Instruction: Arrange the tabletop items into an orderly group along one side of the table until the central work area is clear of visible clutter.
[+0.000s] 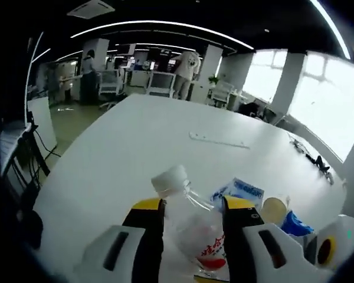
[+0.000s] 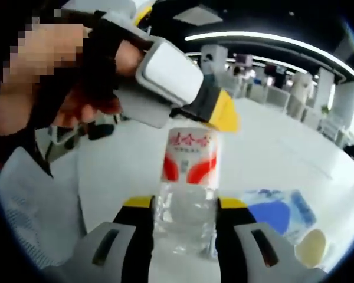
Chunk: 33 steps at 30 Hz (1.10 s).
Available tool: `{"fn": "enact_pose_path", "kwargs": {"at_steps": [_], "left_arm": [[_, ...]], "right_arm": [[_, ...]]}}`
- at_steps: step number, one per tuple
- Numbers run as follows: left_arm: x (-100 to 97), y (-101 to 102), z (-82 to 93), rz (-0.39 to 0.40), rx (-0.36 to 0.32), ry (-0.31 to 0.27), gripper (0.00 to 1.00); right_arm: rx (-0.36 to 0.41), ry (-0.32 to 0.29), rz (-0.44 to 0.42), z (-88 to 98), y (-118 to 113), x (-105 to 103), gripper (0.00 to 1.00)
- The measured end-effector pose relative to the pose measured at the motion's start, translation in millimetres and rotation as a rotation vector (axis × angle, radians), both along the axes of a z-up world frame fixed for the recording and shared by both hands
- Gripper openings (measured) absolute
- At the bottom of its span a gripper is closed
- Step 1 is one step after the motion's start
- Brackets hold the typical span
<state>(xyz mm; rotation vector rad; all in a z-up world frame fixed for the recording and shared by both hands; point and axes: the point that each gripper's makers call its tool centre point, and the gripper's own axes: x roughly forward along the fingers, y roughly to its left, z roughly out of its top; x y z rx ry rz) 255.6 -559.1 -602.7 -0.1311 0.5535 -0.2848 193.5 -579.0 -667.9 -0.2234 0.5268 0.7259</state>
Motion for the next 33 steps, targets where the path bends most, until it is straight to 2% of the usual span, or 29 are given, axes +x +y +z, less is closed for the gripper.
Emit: {"fn": "enact_pose_path", "kwargs": {"at_steps": [7,13,14,15,16,17,22,25,33], "left_arm": [[7.6,5.7,16.6,-0.037,0.032,-0.072,0.36],[10.5,6.9,29.2,-0.070,0.052,-0.135,0.34],[10.7,6.1,33.7,-0.077,0.047,-0.154,0.32],[12.7,2.9,40.9,-0.080,0.006,-0.180,0.30],[10.7,6.5,38.1,-0.078,0.033,-0.161,0.29],[11.8,5.4,37.7,-0.090,0.048,-0.167,0.29],[18.0,8.8,34.0,-0.103,0.023,-0.150,0.29],[20.1,10.7,36.3,-0.111,0.029,-0.164,0.28],[31.3,13.9,36.8,-0.149,0.051,-0.189,0.28]], "right_arm": [[0.031,-0.005,-0.028,6.4,10.3,14.3,0.36],[0.060,0.017,-0.059,8.3,17.3,23.0,0.36],[0.070,0.022,-0.069,8.6,18.1,24.7,0.36],[0.085,0.047,-0.090,6.9,17.6,24.3,0.35],[0.100,0.038,-0.099,9.0,17.6,27.5,0.35],[0.071,0.020,-0.085,7.9,17.8,29.5,0.35],[0.061,-0.012,-0.088,2.8,17.5,36.1,0.34],[0.069,-0.045,-0.087,3.9,21.2,41.4,0.34],[0.082,-0.067,-0.118,1.0,28.9,58.8,0.35]]}}
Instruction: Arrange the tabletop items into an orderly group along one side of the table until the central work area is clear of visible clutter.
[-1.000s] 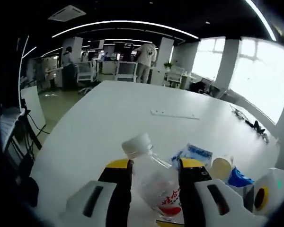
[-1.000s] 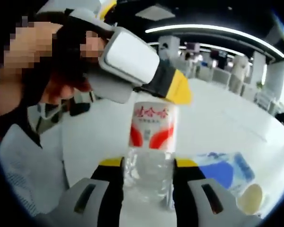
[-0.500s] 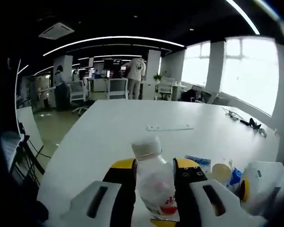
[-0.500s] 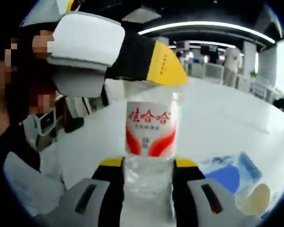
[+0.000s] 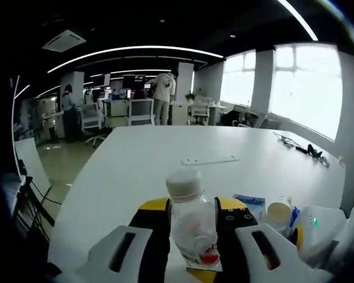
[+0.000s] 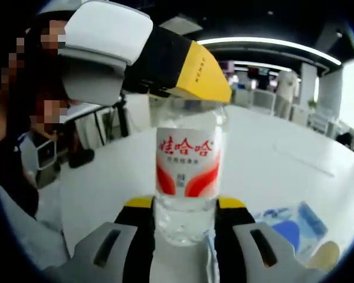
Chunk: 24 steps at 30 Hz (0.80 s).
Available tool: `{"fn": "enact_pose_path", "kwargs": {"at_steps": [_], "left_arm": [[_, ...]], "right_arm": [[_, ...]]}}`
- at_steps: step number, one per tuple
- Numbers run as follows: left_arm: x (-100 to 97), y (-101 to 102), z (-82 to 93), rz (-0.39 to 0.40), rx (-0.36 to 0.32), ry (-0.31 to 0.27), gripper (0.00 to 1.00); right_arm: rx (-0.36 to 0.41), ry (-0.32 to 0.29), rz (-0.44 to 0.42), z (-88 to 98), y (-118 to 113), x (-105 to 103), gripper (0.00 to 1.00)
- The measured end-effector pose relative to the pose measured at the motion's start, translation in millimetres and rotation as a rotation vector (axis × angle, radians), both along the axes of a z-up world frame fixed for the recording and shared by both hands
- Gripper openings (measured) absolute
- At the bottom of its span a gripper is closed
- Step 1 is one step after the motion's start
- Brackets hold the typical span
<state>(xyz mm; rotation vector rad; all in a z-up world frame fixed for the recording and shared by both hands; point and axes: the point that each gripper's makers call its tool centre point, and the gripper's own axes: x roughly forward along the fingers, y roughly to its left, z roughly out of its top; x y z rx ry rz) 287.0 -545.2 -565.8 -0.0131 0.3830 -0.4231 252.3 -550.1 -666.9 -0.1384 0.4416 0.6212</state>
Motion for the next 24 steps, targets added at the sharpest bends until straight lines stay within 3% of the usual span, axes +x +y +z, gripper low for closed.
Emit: {"fn": "enact_pose_path", "kwargs": {"at_steps": [9,16,24], "left_arm": [[19.6,-2.5,-1.5,-0.067,-0.001,-0.035,0.27],[30.7,-9.6,8.6,-0.130,-0.005,-0.101,0.26],[45.4,-15.1,-4.4,-0.180,0.014,-0.107,0.26]], "right_arm": [[0.019,-0.045,-0.075,-3.7,1.4,25.6,0.35],[0.052,-0.101,-0.156,4.3,-0.4,43.7,0.35],[0.069,-0.148,-0.245,-8.5,-2.3,59.5,0.35]]}}
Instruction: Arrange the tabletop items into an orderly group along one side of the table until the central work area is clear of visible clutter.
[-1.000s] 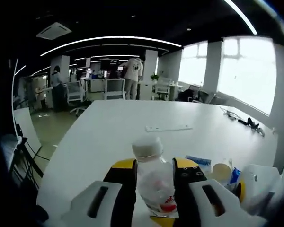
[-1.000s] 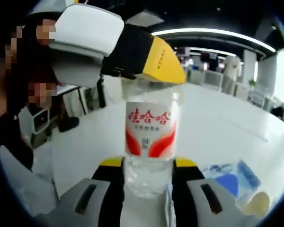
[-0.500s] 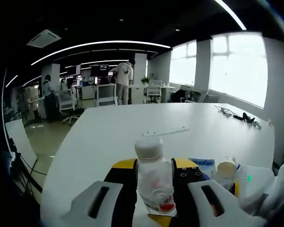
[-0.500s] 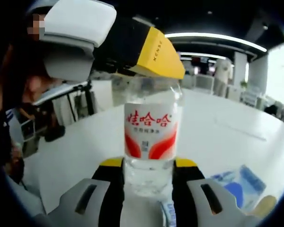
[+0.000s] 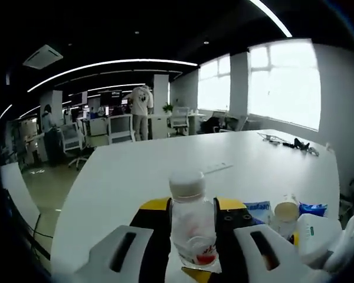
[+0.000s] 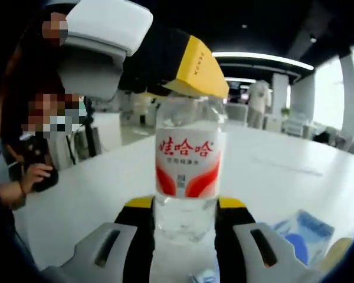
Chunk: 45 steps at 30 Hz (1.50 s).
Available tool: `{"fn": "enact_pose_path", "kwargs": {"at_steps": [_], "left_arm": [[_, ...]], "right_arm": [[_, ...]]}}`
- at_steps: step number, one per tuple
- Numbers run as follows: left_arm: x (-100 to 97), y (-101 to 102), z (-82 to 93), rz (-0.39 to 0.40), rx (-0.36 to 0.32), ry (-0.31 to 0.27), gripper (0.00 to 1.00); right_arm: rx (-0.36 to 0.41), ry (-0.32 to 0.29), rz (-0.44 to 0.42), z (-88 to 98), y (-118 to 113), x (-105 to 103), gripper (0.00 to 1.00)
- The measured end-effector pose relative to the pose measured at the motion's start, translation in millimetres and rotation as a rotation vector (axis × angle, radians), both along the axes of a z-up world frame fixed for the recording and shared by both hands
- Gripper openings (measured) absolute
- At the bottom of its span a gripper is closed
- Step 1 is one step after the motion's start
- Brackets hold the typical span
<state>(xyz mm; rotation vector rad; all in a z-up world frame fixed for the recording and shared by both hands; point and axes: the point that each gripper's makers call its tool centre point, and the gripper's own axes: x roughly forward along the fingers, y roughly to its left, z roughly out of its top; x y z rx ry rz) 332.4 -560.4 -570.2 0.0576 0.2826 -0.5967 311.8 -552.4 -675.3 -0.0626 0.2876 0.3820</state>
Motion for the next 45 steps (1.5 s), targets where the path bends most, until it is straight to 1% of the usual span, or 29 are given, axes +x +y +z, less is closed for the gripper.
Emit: {"fn": "enact_pose_path", "kwargs": {"at_steps": [2,3,7,9,13,14,16,18,21,23,25,26,28,29,30,35,40,45], "left_arm": [[3.7,-3.9,-5.6,-0.016,0.011,-0.003,0.26],[5.2,-4.9,-7.7,-0.018,0.016,-0.006,0.26],[13.1,-9.8,-9.5,-0.036,-0.002,-0.023,0.26],[14.0,-15.5,-8.4,-0.050,0.007,-0.035,0.26],[18.0,-21.0,-8.6,-0.060,-0.010,-0.032,0.26],[21.7,-21.6,-9.4,-0.061,-0.018,-0.030,0.26],[22.0,-23.9,-12.5,-0.063,-0.004,-0.033,0.25],[24.9,-24.9,-16.0,-0.056,-0.003,-0.031,0.25],[28.5,-25.8,-18.9,-0.062,-0.021,-0.027,0.25],[29.8,-27.1,-20.8,-0.064,-0.035,-0.019,0.25],[32.7,-26.5,-24.8,-0.052,-0.038,-0.015,0.25],[34.1,-26.7,-25.6,-0.044,-0.060,-0.014,0.25],[33.1,-29.1,-27.5,-0.045,-0.065,-0.017,0.24],[35.0,-31.1,-31.6,-0.046,-0.067,-0.019,0.24],[35.7,-32.9,-29.5,-0.053,-0.082,-0.032,0.24],[36.7,-34.4,-27.9,-0.057,-0.097,-0.029,0.24],[29.5,-31.2,-26.9,-0.066,-0.126,-0.031,0.23],[25.0,-33.4,-24.7,-0.082,-0.130,-0.031,0.23]], "right_arm": [[0.021,0.005,-0.031,-5.2,-0.6,3.8,0.35],[0.017,0.005,-0.055,-7.9,-1.9,5.9,0.35],[0.030,-0.017,-0.122,-7.2,-10.0,12.2,0.35],[0.025,-0.024,-0.139,-6.7,-14.1,13.9,0.35],[0.013,-0.030,-0.164,-7.1,-20.6,16.1,0.35],[0.012,-0.034,-0.173,-8.3,-22.6,18.2,0.35],[0.011,-0.030,-0.183,-12.8,-22.8,21.2,0.35],[0.017,-0.043,-0.199,-15.7,-22.6,23.3,0.35],[0.018,-0.053,-0.235,-18.4,-26.3,26.1,0.35],[0.015,-0.055,-0.240,-20.5,-27.6,28.7,0.36],[-0.005,-0.064,-0.234,-23.9,-28.2,32.3,0.36],[-0.009,-0.069,-0.237,-24.4,-29.3,33.4,0.36],[-0.011,-0.071,-0.243,-26.4,-31.4,35.7,0.36],[-0.009,-0.070,-0.245,-27.6,-31.6,36.2,0.36],[0.006,-0.085,-0.257,-25.9,-32.5,36.5,0.36],[0.022,-0.091,-0.279,-25.6,-33.7,37.8,0.36],[0.006,-0.096,-0.300,-26.9,-32.4,33.7,0.36],[0.039,-0.083,-0.339,-26.7,-30.8,31.5,0.36]]}}
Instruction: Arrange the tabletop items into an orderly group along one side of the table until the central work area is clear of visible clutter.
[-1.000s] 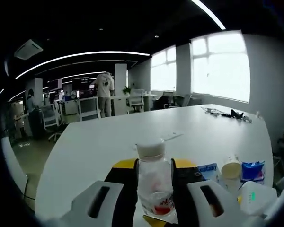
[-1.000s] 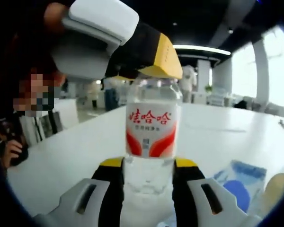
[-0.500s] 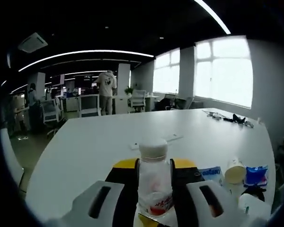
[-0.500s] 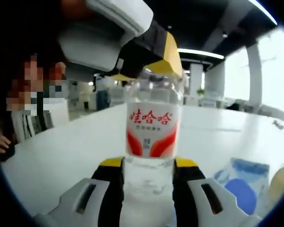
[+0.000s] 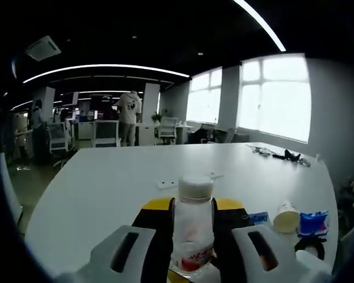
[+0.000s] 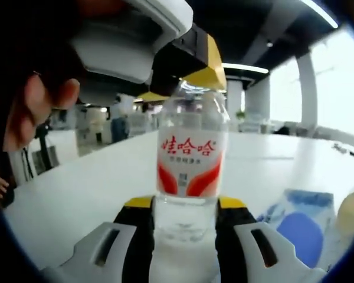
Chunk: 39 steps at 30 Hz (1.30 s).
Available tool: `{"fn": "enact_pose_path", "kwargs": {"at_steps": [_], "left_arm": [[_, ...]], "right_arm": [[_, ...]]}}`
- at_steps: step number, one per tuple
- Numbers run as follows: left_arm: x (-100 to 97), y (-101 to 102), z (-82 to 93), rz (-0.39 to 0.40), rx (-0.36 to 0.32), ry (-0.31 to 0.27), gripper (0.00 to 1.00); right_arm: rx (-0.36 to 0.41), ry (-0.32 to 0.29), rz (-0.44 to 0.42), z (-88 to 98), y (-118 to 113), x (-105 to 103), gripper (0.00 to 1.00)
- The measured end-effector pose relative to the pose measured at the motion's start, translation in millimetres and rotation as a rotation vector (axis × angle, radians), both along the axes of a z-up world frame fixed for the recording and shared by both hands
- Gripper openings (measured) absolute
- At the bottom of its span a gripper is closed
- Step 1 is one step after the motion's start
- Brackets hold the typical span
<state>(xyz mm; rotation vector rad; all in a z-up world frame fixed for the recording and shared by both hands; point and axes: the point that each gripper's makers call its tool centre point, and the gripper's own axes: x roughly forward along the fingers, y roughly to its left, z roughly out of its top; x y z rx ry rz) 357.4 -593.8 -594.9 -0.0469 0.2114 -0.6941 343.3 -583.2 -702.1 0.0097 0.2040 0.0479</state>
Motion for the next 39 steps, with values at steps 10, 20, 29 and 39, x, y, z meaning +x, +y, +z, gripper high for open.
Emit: {"fn": "enact_pose_path", "kwargs": {"at_steps": [10,20,29,39], "left_arm": [[-10.7,2.6,2.9,0.017,-0.030,0.001,0.23],[-16.9,6.7,3.2,0.009,-0.043,-0.007,0.23],[-15.1,7.4,1.6,0.019,-0.037,-0.023,0.23],[-15.4,10.6,-0.1,0.020,-0.035,-0.031,0.24]], "right_arm": [[-0.058,0.010,-0.010,-1.8,3.2,-4.8,0.37],[-0.029,-0.003,-0.049,-10.2,3.8,-4.2,0.36],[0.001,0.025,-0.062,-20.7,2.8,-6.7,0.37],[-0.015,0.036,-0.047,-21.2,3.4,-8.8,0.37]]}}
